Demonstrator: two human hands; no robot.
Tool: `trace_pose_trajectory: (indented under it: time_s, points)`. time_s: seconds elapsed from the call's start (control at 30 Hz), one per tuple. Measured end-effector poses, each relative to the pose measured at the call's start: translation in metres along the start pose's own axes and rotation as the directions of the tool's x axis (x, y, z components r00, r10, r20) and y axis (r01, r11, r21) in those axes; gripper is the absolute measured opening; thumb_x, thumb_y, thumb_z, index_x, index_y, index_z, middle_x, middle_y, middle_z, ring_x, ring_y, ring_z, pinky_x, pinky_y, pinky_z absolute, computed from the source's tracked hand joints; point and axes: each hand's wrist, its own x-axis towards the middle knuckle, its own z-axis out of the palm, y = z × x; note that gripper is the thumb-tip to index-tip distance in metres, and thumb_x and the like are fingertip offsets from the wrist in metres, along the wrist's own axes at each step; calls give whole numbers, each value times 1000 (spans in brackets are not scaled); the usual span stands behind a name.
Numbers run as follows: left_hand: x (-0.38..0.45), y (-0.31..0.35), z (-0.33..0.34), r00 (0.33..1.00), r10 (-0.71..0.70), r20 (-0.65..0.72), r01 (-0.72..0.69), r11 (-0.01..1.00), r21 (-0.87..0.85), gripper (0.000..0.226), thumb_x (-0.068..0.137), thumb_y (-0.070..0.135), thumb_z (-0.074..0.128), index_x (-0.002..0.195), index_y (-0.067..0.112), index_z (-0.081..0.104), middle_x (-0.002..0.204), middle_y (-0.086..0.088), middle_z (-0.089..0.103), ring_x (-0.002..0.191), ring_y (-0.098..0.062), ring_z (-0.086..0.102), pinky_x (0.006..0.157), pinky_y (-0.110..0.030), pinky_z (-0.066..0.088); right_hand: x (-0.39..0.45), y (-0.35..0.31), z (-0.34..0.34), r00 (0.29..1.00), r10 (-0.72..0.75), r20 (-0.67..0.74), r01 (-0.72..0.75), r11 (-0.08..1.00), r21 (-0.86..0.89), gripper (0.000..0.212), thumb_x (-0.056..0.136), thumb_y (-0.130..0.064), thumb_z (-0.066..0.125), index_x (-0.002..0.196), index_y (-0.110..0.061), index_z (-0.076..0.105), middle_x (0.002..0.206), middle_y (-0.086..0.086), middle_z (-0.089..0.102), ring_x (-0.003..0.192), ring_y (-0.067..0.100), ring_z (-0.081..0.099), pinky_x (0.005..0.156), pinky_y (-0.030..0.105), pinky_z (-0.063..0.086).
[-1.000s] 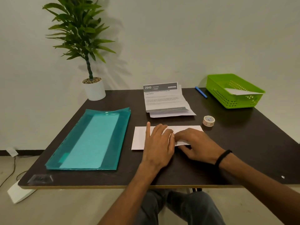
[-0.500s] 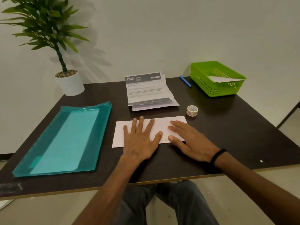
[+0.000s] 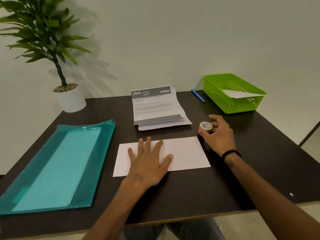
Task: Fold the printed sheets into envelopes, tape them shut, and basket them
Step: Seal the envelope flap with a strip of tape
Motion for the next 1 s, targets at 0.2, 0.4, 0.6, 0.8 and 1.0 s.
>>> trace_pose_trajectory:
  time_s: [0.2,0.4,0.6,0.8,1.0]
  points:
    - [55,28,-15,882,-23,-470,-299,743,-598,31,103,42,57,129,27,66,125,9,69,102,-2,64,94,-20,56,18,-29,23,990,-137,-42,141,890,434,64,79,-18,90,137,-19,60,118,-7,70,106,2,70,89,21,59]
    - [108,21,-7,883,-33,-468,-377,544,-749,40,99,40,65,137,26,62,129,8,69,111,-4,67,90,-16,57,18,-53,50,953,-291,82,203,817,540,55,80,-18,89,129,-20,64,122,-6,72,109,8,72,88,26,61]
    - [108,16,2,886,-64,-459,-391,429,-814,28,98,42,69,120,26,73,111,11,76,103,-11,73,89,-39,63,7,-48,57,913,-378,151,262,829,494,38,83,-10,86,114,-18,67,110,-6,74,98,11,75,84,28,63]
    - [109,13,1,885,-50,-462,-415,366,-833,25,99,32,69,120,20,73,121,7,74,112,-17,71,95,-42,61,9,-47,57,900,-415,137,297,811,503,41,87,-13,83,125,-15,68,120,-7,73,107,11,73,87,26,62]
    - [111,11,2,878,6,-479,-452,340,-824,25,100,27,67,124,21,72,129,12,69,121,-17,66,99,-42,59,11,-42,57,928,-349,131,226,806,547,37,91,-17,79,127,-11,70,120,-3,74,107,11,73,87,33,63]
